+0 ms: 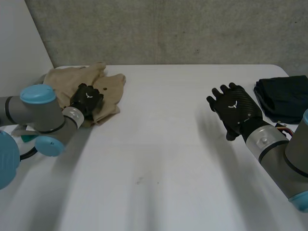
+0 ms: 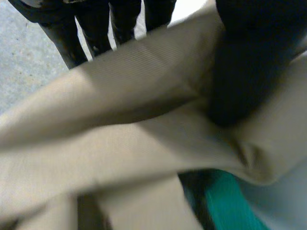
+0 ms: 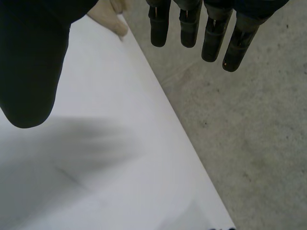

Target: Fold the laundry.

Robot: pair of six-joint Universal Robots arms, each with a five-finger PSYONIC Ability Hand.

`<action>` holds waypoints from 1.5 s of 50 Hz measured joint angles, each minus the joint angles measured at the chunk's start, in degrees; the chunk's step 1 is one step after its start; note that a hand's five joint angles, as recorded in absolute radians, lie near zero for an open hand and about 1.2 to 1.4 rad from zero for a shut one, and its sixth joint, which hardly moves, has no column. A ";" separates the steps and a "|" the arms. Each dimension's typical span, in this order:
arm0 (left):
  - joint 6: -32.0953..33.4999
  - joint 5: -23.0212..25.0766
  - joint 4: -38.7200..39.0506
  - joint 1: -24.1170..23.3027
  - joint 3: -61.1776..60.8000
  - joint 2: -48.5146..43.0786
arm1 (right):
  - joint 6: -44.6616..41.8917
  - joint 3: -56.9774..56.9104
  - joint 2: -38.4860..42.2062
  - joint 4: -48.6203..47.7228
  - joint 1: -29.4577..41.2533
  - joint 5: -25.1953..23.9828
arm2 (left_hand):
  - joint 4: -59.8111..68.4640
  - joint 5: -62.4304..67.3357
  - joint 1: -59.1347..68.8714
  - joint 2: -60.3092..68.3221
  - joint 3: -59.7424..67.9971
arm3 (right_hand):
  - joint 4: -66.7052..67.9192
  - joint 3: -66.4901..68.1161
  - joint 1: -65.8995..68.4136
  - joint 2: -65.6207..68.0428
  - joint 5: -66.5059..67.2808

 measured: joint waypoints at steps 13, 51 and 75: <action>-7.40 -8.17 7.30 -9.74 -9.98 11.90 | -0.19 0.85 -1.64 -0.05 -0.93 3.85 | 25.35 24.15 18.27 24.36 24.95 | 0.00 0.00 0.00 0.00 0.00; -21.96 -6.83 -0.33 -15.68 -36.69 44.41 | 15.21 -18.82 3.68 22.01 -0.48 -0.36 | -31.53 -30.02 -34.52 -32.65 -30.36 | 0.02 0.00 0.00 0.00 0.00; -30.70 -12.18 -10.46 -9.23 -35.93 31.24 | 2.92 -43.42 28.10 33.24 4.81 -6.15 | -31.23 -29.80 -34.31 -31.83 -30.23 | 0.02 0.01 0.00 0.00 0.00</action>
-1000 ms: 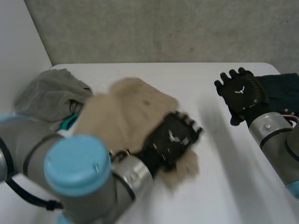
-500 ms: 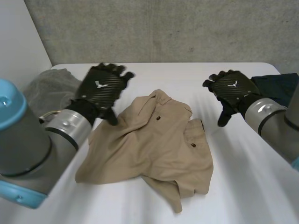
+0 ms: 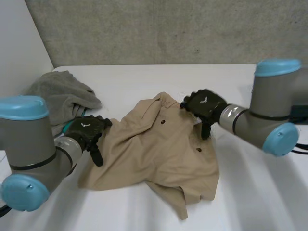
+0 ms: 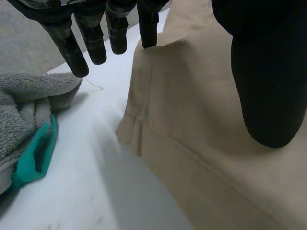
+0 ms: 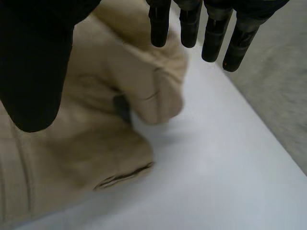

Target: Fold the laundry.

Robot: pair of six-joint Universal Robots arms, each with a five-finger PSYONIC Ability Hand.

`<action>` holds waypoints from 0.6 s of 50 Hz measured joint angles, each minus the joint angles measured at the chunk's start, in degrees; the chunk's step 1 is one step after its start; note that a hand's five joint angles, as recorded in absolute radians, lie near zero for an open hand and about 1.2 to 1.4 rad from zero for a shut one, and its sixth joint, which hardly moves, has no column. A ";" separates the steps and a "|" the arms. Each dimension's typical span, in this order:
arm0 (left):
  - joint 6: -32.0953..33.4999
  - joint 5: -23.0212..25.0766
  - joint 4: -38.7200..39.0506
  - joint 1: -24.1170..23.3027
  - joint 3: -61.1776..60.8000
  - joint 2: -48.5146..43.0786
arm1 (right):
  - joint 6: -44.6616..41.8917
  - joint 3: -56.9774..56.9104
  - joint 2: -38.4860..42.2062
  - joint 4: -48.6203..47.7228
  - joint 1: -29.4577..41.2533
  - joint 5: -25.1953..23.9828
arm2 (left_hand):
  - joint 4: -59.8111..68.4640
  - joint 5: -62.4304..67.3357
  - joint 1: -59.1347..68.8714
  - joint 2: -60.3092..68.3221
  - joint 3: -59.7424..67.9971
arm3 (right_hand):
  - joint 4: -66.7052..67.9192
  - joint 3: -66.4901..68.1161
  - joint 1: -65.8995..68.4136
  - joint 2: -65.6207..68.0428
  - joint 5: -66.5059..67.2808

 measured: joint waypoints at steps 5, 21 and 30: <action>-0.02 -1.86 2.43 -0.12 1.95 -1.79 | -2.55 0.42 1.85 -1.86 1.43 0.25 | 0.00 0.00 0.00 0.26 0.00 | 5.16 6.40 4.54 6.33 5.28; 0.06 -3.03 3.88 0.14 3.44 -1.20 | 0.39 10.03 -8.16 -10.64 2.08 1.64 | 0.00 -0.01 0.00 0.26 0.00 | 54.65 55.50 43.89 53.94 52.99; 0.32 -2.65 3.72 -0.12 3.33 -0.78 | -10.54 23.42 -24.96 9.72 -0.79 1.89 | 0.00 -0.07 -0.01 0.22 0.00 | 54.66 55.58 43.89 53.94 52.99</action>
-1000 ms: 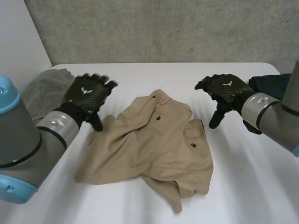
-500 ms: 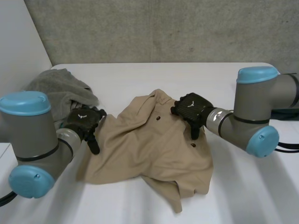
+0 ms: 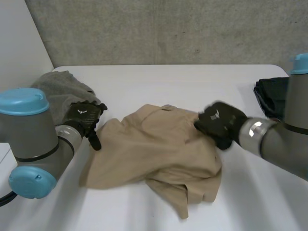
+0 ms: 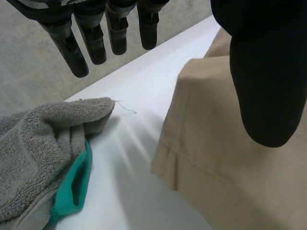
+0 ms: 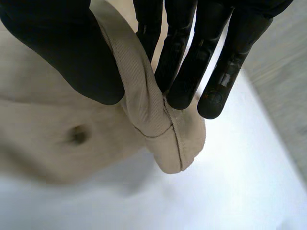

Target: Fold the laundry.

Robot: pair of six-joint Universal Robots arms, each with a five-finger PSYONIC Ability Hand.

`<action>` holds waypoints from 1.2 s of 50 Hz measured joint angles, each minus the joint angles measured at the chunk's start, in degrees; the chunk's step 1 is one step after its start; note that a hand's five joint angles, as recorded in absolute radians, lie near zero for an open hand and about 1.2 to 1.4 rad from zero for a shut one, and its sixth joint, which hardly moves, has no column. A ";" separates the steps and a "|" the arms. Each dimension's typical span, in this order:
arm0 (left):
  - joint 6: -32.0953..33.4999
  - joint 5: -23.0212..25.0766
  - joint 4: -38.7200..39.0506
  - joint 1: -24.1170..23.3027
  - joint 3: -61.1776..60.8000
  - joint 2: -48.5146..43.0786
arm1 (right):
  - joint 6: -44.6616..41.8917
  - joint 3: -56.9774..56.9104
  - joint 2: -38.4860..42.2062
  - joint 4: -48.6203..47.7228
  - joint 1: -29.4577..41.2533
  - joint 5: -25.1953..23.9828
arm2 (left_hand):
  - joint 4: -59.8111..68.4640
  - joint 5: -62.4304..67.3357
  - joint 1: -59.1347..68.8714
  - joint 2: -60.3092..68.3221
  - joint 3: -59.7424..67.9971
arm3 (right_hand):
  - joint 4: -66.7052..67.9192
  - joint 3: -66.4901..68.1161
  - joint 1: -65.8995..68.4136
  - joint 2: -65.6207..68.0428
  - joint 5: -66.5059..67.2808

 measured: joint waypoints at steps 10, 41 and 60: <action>0.27 1.99 0.24 -1.64 1.09 -0.58 | -5.62 9.49 -9.39 13.71 -0.98 -0.62 | 0.00 -0.01 0.00 -0.03 0.00 | -31.89 -32.43 -26.70 -32.69 -30.88; 0.78 3.30 -3.43 2.80 4.84 -4.69 | 16.51 -26.00 14.42 -4.35 2.39 -1.67 | 3.81 2.86 3.78 2.92 3.23 | -54.54 -55.47 -43.18 -53.81 -52.73; 6.73 3.13 -2.62 2.32 10.72 -13.24 | 22.31 -45.90 39.35 -5.34 5.77 -6.78 | 54.48 52.37 53.47 53.74 53.80 | -54.21 -54.85 -42.96 -53.30 -52.33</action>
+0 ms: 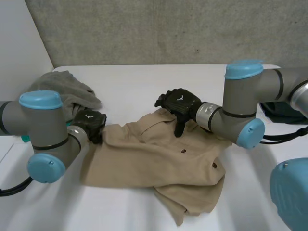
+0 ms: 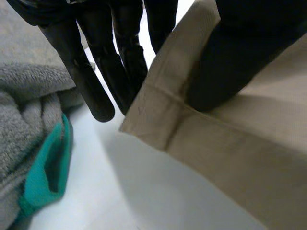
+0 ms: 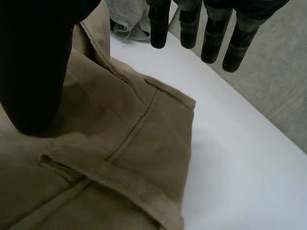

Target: Fold the laundry.

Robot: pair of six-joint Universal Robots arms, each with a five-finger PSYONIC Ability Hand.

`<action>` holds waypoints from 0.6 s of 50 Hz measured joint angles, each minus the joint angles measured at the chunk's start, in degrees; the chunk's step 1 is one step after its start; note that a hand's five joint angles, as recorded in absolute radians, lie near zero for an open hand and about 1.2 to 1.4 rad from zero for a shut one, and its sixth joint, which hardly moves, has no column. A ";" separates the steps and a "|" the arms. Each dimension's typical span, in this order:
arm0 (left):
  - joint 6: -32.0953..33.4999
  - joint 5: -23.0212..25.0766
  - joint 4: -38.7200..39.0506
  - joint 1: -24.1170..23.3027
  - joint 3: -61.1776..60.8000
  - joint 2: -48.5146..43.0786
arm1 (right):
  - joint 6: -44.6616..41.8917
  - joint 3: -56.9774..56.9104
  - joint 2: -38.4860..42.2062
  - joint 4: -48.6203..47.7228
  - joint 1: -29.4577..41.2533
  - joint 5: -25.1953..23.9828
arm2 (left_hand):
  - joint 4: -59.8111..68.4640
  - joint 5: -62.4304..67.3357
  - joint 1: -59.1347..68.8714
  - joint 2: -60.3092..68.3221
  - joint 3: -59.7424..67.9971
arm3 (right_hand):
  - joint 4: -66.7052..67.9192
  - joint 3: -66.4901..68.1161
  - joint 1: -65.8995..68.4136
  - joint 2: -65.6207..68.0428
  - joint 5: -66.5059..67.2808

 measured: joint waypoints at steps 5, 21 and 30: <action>0.61 -0.06 0.82 -0.10 1.22 0.40 | 1.04 -3.95 3.66 -0.28 -0.03 -0.05 | 2.16 0.98 0.02 1.99 1.90 | 25.42 26.82 26.49 27.09 24.80; 9.17 -0.75 19.61 -3.35 20.54 1.74 | 2.82 -12.56 -1.31 -30.72 -0.73 19.59 | 2.31 0.98 0.02 2.15 2.11 | 54.26 54.78 44.66 54.16 51.44; 9.63 -2.14 39.05 -5.85 31.16 7.75 | 2.86 -10.84 -13.86 -45.73 -2.63 22.79 | 2.33 0.98 0.02 2.15 2.15 | 54.27 54.79 44.66 54.16 51.44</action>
